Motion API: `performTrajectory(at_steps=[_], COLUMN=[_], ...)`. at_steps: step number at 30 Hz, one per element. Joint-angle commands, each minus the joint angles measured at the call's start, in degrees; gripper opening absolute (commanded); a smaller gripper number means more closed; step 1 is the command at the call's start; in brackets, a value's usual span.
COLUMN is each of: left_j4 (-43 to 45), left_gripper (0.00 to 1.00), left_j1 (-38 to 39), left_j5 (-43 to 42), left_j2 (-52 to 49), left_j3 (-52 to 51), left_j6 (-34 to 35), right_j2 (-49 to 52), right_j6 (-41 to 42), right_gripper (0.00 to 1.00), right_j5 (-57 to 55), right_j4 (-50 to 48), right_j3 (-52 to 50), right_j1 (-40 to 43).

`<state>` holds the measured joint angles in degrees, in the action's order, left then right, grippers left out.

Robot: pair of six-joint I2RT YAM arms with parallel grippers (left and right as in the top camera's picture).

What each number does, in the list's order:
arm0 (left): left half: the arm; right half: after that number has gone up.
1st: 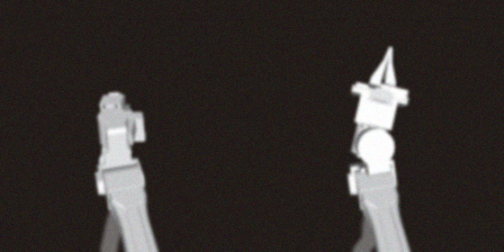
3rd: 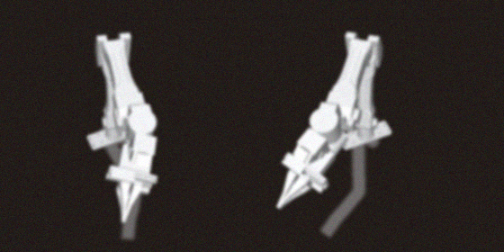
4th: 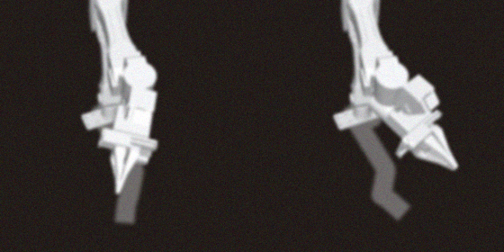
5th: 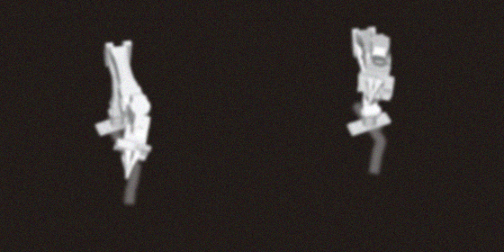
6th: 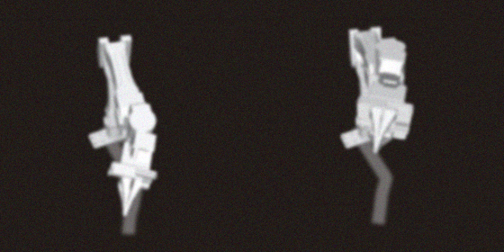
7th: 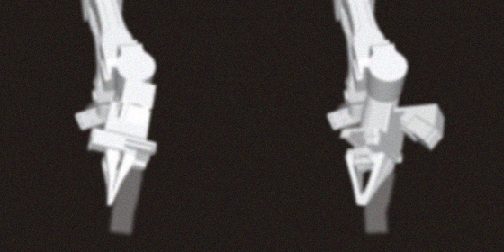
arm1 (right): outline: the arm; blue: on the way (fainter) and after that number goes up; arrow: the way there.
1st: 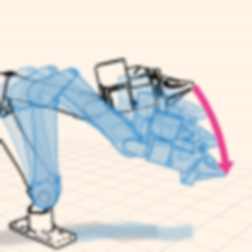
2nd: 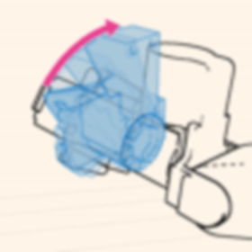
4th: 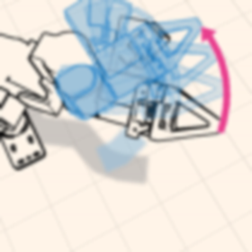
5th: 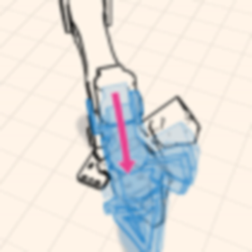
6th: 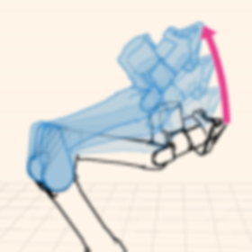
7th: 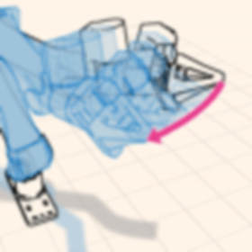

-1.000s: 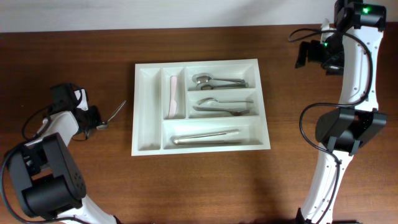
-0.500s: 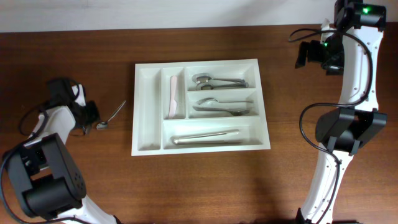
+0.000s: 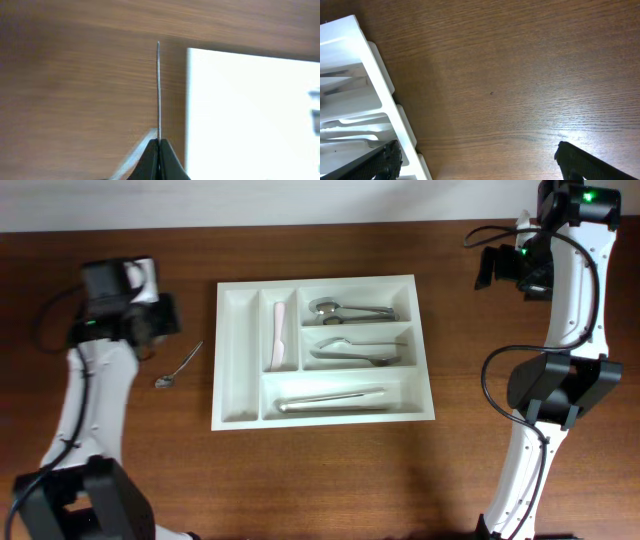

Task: Pack container
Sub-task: 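Carry the spoon to the leftmost compartment and release it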

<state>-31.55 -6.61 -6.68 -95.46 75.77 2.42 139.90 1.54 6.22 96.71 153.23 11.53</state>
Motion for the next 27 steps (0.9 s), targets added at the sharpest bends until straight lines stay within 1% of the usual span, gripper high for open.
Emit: performTrajectory(at_steps=[1, 4, 9, 14, 18, 19, 20, 21, 22, 23, 24, 25, 27], left_j4=[0.52, 1.81, 2.78, 2.58, 2.51, 2.54, 2.58, 2.69, 2.99, 3.39, 3.67, 3.69, 3.34], left_gripper=[0.02, 0.02, 0.02, 0.02, 0.02, 0.04, 0.13, 0.32, 0.47, 0.58, 0.65, 0.68, 0.68], left_j1=[5.99, 10.88, 16.24, 17.25, 17.25, 17.22, 17.22, 17.22, 17.22, 17.20, 17.22, 17.20, 17.09], left_j5=[1.22, 6.05, 11.28, 10.97, 10.29, 10.32, 10.36, 10.38, 10.40, 10.45, 10.60, 10.60, 10.58], left_j2=[-0.46, -1.64, -5.05, -10.62, -13.84, -14.16, -14.19, -14.19, -14.16, -14.14, -14.14, -14.14, -14.08], left_j3=[0.50, 0.46, 0.46, 0.46, 0.46, 0.46, 0.46, 0.46, 0.48, 0.48, 0.52, 0.68, 1.27], left_j6=[6.60, 11.39, 14.95, 17.49, 17.75, 17.73, 17.73, 17.73, 17.70, 17.68, 17.68, 17.66, 16.63], right_j2=[-0.02, -0.02, -0.02, -0.02, -0.02, -0.02, -0.02, -0.02, -0.02, -0.02, -0.02, -0.02, -0.02], right_j6=[0.46, 0.46, 0.46, 0.46, 0.46, 0.46, 0.46, 0.46, 0.46, 0.46, 0.46, 0.46, 0.46], right_gripper=[0.99, 0.99, 0.99, 0.99, 0.99, 0.99, 0.99, 0.99, 0.99, 0.99, 0.99, 0.99, 0.99], right_j5=[-0.50, -0.50, -0.50, -0.50, -0.50, -0.50, -0.50, -0.50, -0.50, -0.50, -0.50, -0.50, -0.50], right_j4=[-0.02, -0.02, -0.02, 0.00, -0.02, -0.02, -0.02, -0.02, -0.02, -0.02, -0.02, -0.02, -0.02], right_j3=[1.07, 1.07, 1.07, 1.07, 1.07, 1.07, 1.07, 1.07, 1.07, 1.07, 1.07, 1.07, 1.07], right_j1=[-0.20, -0.20, -0.20, -0.20, -0.20, -0.20, -0.20, -0.20, -0.20, -0.20, -0.20, -0.20, -0.20])
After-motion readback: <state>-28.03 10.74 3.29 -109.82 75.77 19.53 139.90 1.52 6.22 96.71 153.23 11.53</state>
